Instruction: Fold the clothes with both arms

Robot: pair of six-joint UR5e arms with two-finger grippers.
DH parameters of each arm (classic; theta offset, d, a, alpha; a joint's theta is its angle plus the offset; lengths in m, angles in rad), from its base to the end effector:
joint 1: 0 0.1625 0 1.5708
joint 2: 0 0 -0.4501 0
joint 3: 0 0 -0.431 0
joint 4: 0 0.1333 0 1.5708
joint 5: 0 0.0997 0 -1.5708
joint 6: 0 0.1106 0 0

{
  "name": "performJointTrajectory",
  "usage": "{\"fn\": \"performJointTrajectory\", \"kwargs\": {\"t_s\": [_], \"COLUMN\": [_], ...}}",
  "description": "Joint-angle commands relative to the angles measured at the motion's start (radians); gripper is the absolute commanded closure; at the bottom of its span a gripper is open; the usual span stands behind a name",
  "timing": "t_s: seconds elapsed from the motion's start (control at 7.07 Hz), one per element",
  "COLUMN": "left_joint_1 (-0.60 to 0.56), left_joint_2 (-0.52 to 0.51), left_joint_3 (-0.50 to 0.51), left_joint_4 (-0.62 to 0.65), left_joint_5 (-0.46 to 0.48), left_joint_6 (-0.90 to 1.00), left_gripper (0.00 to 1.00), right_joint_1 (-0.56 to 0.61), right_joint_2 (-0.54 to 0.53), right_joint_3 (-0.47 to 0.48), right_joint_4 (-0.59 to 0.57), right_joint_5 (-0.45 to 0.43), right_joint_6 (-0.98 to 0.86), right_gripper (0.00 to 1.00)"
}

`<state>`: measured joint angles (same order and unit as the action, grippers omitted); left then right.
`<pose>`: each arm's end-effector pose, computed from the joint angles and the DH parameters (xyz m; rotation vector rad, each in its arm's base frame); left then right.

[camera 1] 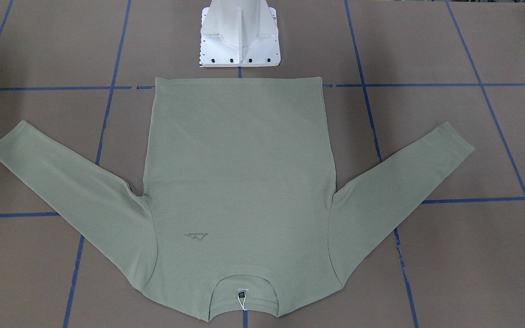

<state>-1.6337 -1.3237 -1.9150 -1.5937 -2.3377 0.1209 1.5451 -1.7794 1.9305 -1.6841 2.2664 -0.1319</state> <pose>-0.0833 -0.4230 0.6243 0.1839 0.7525 0.1011 0.0512 -0.4372 0.6190 0.0732 -0.6934 -0.1643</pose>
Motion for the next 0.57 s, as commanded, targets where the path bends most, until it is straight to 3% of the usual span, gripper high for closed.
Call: {"fn": "performJointTrajectory", "kwargs": {"t_s": [0.0,0.42], "left_joint_1": [0.0,-0.002], "left_joint_2": [0.0,0.001], "left_joint_3": [-0.007,-0.029], "left_joint_4": [-0.032,-0.184], "left_joint_5": [-0.002,-0.008], "left_joint_6": [0.005,-0.003], "left_gripper": [0.0,0.0], "right_joint_1": [0.0,0.0], "right_joint_2": [-0.003,0.044], "right_joint_3": [-0.002,0.075], "right_joint_4": [0.003,0.017], "right_joint_5": [0.002,-0.005], "right_joint_6": [0.003,0.014], "right_gripper": [0.0,0.0]}}
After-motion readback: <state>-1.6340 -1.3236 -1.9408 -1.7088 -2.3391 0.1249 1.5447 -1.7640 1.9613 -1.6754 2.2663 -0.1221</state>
